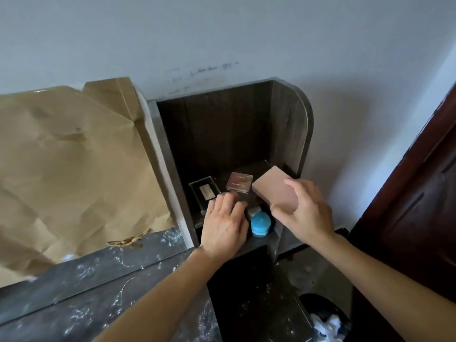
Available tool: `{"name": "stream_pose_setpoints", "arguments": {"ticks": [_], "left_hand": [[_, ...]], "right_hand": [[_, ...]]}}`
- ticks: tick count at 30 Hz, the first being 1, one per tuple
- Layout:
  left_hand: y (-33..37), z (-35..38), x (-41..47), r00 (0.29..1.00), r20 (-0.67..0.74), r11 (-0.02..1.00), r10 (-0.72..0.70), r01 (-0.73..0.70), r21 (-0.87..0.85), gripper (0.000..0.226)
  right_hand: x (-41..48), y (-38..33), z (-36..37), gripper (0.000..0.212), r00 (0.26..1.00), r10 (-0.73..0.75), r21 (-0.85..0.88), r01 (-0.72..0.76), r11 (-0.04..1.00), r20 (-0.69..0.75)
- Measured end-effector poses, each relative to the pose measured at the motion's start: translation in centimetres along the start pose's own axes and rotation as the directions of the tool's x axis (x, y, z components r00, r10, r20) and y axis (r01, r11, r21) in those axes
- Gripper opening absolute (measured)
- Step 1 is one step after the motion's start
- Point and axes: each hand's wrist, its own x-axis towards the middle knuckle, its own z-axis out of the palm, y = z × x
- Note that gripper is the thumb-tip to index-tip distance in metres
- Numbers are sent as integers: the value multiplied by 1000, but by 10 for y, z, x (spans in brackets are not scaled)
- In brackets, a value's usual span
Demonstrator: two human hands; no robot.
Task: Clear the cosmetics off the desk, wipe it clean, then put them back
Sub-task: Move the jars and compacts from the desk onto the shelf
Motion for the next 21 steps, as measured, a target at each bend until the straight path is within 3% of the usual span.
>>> {"name": "stream_pose_setpoints", "arguments": {"ticks": [3, 7, 15, 21], "left_hand": [[-12, -5, 19, 985, 158, 995, -74, 61, 80, 42], [-25, 0, 30, 914, 367, 983, -175, 144, 110, 56], [-31, -4, 24, 953, 292, 996, -81, 91, -22, 52], [-37, -3, 21, 954, 294, 995, -68, 87, -53, 57]], "right_hand": [[18, -21, 2, 67, 992, 81, -183, -62, 981, 98], [27, -44, 9, 64, 980, 149, -356, -93, 930, 132], [50, -49, 36, 68, 967, 153, -465, -42, 884, 204], [73, -49, 48, 72, 970, 67, -503, 62, 862, 235]]}}
